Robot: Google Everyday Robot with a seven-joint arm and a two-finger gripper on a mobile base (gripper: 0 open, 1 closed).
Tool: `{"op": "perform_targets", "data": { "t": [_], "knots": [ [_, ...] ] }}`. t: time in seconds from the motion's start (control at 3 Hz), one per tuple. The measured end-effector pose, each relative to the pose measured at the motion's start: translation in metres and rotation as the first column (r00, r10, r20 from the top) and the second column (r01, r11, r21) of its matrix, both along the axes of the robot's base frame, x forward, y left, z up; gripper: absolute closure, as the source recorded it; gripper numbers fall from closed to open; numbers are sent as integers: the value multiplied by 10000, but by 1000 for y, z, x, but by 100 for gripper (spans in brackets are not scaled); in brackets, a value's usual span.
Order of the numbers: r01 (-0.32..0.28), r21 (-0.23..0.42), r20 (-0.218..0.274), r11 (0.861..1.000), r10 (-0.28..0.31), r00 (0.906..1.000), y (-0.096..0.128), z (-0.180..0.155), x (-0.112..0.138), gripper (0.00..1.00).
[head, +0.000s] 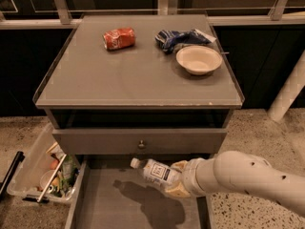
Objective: Place blue plastic bottle into middle drawer
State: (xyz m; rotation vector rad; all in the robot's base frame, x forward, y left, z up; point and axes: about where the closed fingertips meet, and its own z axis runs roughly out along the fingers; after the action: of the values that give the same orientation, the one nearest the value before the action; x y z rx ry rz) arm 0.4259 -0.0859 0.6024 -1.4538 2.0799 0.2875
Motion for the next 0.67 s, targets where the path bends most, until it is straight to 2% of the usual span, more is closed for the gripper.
{"op": "perform_targets", "data": {
  "t": [0.33, 0.67],
  "knots": [
    [-728, 339, 19, 9968, 728, 9973, -1, -29, 20, 100],
    [-1657, 676, -67, 9839, 1665, 9860, 4, -68, 31, 100]
  ]
}}
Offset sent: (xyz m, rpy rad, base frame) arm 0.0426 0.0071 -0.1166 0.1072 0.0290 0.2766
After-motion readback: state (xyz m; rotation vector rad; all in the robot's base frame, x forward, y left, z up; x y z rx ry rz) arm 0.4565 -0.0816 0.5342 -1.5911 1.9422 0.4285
